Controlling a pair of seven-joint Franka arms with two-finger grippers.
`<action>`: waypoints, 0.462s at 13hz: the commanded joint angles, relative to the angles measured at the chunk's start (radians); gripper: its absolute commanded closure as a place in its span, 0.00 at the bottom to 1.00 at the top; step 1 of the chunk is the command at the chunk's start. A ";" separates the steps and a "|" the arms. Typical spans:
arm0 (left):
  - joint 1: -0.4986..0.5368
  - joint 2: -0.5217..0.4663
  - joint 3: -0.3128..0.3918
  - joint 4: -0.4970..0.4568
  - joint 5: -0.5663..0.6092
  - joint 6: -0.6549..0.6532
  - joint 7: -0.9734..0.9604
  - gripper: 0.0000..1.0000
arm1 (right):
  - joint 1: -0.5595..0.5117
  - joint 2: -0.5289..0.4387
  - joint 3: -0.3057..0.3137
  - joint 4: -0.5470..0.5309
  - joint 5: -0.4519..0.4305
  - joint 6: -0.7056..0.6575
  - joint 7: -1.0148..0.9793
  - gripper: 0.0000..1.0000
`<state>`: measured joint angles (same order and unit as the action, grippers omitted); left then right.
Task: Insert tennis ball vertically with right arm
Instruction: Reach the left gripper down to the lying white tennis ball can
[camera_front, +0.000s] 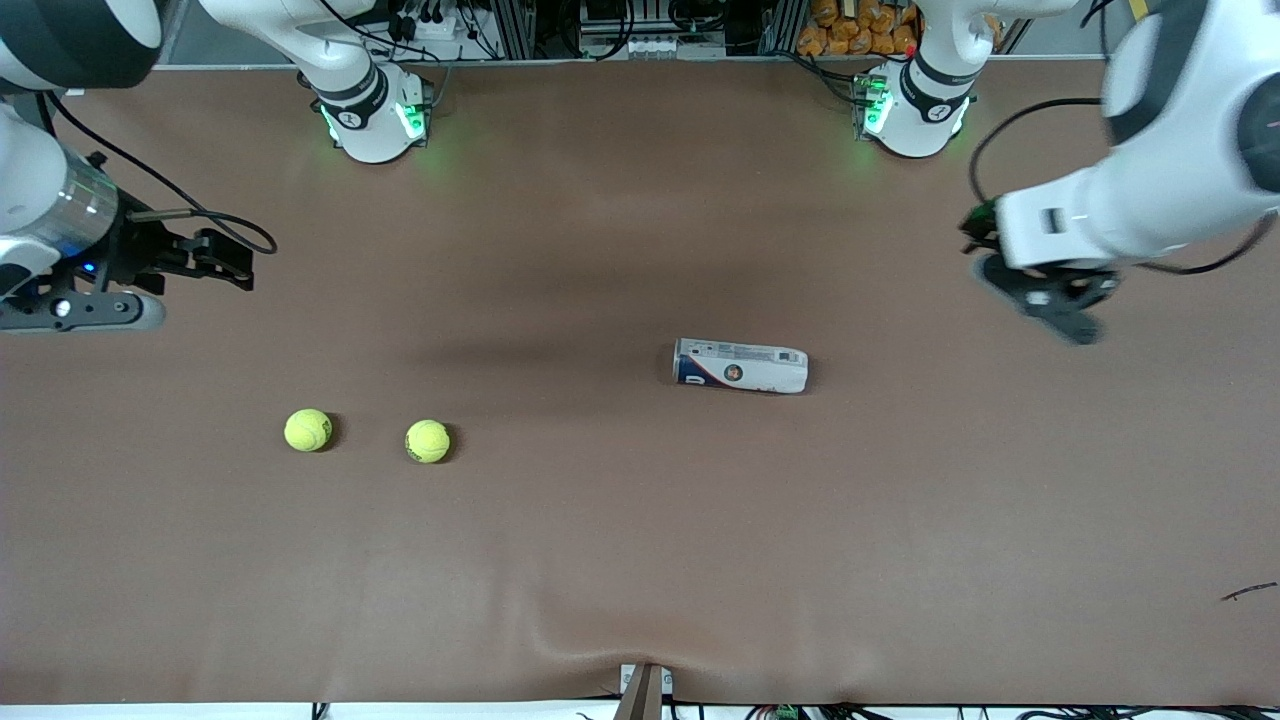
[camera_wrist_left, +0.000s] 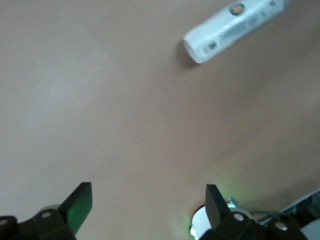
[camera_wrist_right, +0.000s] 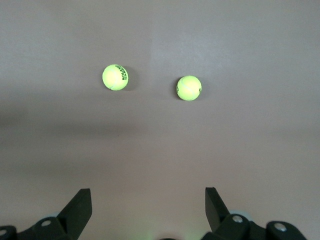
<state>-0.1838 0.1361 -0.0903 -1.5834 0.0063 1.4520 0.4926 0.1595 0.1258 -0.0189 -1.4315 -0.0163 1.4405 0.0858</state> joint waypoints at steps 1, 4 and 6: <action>0.000 0.086 -0.011 0.019 -0.023 -0.003 0.203 0.00 | -0.001 -0.024 -0.006 0.011 -0.017 0.005 0.019 0.00; -0.006 0.154 -0.063 0.014 0.018 0.088 0.398 0.00 | -0.053 -0.046 -0.009 0.016 -0.005 0.003 -0.003 0.00; -0.040 0.189 -0.097 0.008 0.090 0.151 0.457 0.00 | -0.063 -0.051 -0.009 0.017 -0.004 0.001 -0.017 0.00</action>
<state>-0.1976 0.3039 -0.1573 -1.5856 0.0374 1.5694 0.8961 0.1128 0.0900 -0.0361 -1.4119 -0.0167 1.4451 0.0821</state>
